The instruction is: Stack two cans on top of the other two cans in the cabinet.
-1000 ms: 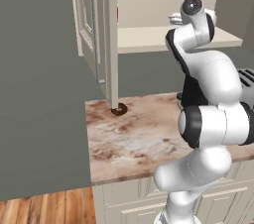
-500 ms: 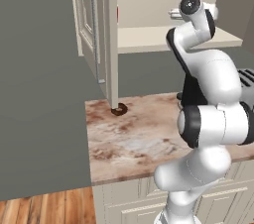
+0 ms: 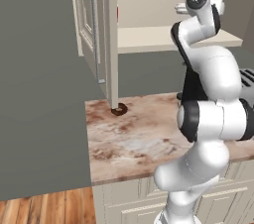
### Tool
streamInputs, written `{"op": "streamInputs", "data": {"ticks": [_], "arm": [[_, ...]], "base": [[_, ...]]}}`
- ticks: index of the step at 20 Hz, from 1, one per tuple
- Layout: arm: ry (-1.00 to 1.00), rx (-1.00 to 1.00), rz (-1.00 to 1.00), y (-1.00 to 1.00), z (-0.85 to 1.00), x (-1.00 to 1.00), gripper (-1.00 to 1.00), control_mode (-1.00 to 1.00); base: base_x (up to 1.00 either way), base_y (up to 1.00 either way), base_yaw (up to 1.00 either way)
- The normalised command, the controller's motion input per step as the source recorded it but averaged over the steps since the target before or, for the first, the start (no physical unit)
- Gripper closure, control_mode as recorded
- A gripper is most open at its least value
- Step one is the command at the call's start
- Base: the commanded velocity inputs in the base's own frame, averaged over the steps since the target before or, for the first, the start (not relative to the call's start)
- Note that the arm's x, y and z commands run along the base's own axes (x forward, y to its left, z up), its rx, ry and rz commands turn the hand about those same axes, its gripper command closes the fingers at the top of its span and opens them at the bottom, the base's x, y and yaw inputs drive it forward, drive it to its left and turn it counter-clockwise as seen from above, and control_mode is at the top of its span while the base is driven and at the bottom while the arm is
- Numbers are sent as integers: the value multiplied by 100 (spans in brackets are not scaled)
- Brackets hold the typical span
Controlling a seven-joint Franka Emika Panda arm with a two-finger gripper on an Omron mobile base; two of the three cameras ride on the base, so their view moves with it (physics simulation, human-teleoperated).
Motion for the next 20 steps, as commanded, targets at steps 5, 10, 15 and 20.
{"op": "streamInputs", "data": {"ticks": [5,10,15,20], "arm": [[0,0,0,-22,0,1,100,-100],[-3,0,0,-15,-1,9,100,-100],[-11,0,0,-12,-7,14,100,-100],[-1,0,0,-16,-8,15,100,-100]], "base": [[0,0,0],[0,0,0],[0,0,0],[0,0,0]]}}
